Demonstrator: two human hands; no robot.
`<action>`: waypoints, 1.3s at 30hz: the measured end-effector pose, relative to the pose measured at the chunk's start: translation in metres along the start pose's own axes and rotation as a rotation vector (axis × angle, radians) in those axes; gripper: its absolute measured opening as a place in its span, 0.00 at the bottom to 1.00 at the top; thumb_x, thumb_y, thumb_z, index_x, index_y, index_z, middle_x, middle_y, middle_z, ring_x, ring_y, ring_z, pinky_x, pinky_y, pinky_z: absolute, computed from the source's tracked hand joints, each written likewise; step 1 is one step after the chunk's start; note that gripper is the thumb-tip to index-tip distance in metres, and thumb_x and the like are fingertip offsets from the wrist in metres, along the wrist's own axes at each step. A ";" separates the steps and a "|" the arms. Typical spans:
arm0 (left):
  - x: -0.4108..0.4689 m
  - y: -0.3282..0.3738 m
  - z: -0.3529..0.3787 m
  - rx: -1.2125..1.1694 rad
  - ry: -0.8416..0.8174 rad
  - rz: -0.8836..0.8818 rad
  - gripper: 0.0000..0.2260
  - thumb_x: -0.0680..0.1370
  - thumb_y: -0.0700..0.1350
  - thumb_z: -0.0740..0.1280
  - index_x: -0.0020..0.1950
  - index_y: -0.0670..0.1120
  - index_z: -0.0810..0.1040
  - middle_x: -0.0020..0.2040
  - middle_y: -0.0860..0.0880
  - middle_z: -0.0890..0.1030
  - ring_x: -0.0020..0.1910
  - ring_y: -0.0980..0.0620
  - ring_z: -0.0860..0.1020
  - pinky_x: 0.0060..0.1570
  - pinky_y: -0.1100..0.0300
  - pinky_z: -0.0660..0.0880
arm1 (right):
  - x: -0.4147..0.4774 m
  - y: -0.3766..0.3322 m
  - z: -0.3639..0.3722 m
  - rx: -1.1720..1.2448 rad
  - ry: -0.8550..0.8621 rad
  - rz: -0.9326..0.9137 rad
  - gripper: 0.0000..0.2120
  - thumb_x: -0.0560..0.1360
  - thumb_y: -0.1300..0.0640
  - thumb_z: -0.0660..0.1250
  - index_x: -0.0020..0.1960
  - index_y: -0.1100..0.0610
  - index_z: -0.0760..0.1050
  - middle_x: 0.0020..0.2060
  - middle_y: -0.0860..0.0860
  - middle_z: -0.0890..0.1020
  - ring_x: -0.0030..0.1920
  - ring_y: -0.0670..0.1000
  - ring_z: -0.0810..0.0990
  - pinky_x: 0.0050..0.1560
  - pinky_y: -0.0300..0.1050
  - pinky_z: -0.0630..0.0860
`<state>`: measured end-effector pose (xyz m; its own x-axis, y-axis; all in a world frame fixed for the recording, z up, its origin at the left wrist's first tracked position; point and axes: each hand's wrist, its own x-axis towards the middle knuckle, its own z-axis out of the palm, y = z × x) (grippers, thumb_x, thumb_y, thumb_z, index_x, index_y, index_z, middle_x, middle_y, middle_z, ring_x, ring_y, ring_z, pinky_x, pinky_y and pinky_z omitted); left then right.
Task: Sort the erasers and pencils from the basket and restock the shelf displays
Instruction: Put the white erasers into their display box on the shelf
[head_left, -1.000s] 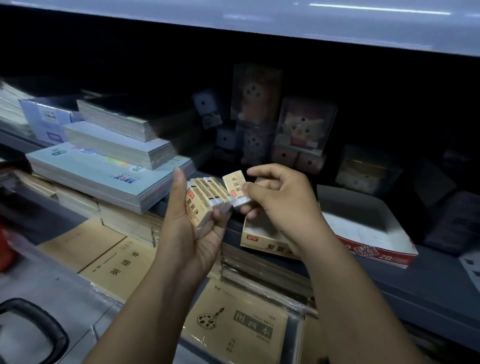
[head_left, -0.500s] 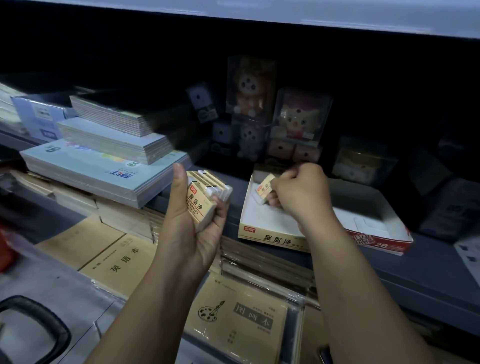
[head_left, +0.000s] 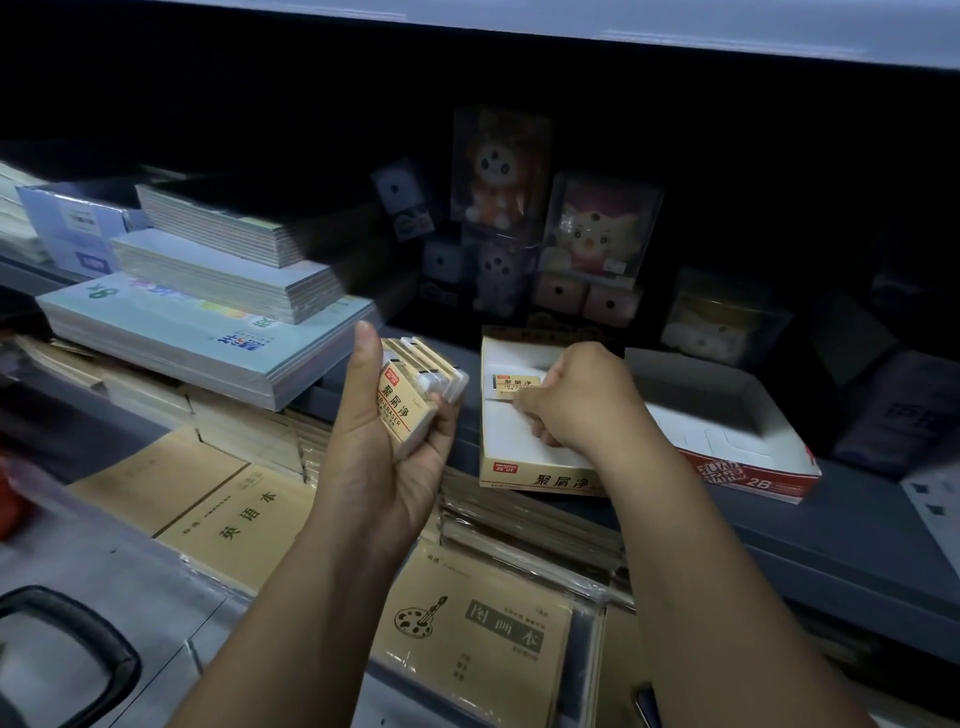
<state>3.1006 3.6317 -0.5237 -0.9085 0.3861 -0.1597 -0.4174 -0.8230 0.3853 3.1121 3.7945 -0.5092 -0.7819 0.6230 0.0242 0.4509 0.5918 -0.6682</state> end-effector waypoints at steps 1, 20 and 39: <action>-0.001 0.000 0.001 0.008 -0.006 0.000 0.32 0.68 0.57 0.76 0.66 0.40 0.78 0.60 0.39 0.80 0.63 0.44 0.79 0.34 0.66 0.78 | 0.001 0.000 0.002 -0.030 0.013 -0.001 0.13 0.70 0.51 0.75 0.48 0.59 0.81 0.45 0.57 0.84 0.44 0.58 0.85 0.48 0.53 0.84; 0.004 -0.001 0.002 0.033 0.003 0.017 0.33 0.71 0.58 0.74 0.71 0.41 0.75 0.57 0.42 0.79 0.61 0.47 0.77 0.31 0.67 0.77 | 0.010 -0.007 0.009 -0.305 0.043 -0.041 0.09 0.80 0.56 0.65 0.59 0.55 0.76 0.52 0.58 0.82 0.54 0.61 0.80 0.48 0.51 0.76; 0.008 -0.001 -0.002 0.093 -0.021 -0.007 0.24 0.76 0.60 0.71 0.63 0.45 0.76 0.54 0.43 0.77 0.56 0.46 0.74 0.24 0.70 0.68 | -0.007 -0.011 -0.007 -0.062 -0.092 0.004 0.05 0.79 0.61 0.61 0.48 0.60 0.74 0.34 0.60 0.84 0.22 0.55 0.80 0.28 0.45 0.79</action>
<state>3.0935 3.6344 -0.5275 -0.9046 0.4011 -0.1443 -0.4197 -0.7785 0.4667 3.1157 3.7869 -0.4973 -0.8147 0.5778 -0.0489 0.4778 0.6212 -0.6211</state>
